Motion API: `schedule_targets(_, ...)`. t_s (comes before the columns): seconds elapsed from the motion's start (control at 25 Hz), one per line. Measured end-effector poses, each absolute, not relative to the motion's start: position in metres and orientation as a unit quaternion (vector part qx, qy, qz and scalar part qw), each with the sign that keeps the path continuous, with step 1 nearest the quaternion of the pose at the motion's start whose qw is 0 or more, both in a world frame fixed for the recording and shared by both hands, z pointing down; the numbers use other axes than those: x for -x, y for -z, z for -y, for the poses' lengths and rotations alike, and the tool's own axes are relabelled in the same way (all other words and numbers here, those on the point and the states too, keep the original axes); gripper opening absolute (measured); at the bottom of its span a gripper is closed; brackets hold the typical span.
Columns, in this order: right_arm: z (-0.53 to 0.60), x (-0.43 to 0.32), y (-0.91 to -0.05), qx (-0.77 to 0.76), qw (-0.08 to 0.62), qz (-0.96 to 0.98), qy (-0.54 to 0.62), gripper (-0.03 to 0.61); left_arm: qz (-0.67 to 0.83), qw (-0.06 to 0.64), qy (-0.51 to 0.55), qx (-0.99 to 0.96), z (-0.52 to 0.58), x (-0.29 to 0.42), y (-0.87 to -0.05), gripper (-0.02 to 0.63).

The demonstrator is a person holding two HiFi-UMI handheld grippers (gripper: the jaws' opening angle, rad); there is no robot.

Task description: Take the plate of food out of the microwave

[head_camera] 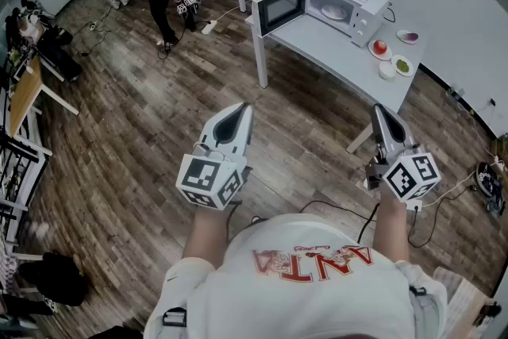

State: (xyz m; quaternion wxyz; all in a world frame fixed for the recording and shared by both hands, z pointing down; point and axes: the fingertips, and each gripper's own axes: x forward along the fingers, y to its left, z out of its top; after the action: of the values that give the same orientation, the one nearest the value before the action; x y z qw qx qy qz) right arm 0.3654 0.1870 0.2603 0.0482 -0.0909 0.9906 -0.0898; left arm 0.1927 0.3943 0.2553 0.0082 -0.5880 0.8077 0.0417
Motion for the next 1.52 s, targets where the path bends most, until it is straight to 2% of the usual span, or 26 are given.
schedule_targets(0.48, -0.200, -0.363, -0.269, 0.092, 0.035, -0.991, 0.092, 0.002, -0.806, -0.006, -0.041, 0.591, -0.402, -0.190, -0.264, 0.011)
schedule_targets(0.8, -0.210, -0.359, -0.271, 0.091, 0.049, -0.983, 0.148, 0.003, -0.801, -0.012, -0.043, 0.597, -0.417, -0.181, -0.266, 0.011)
schedule_targets(1.52, -0.283, -0.270, -0.306, 0.089, -0.021, -0.986, 0.138, 0.003, -0.788, -0.064, -0.074, 0.608, -0.477, -0.101, -0.324, 0.011)
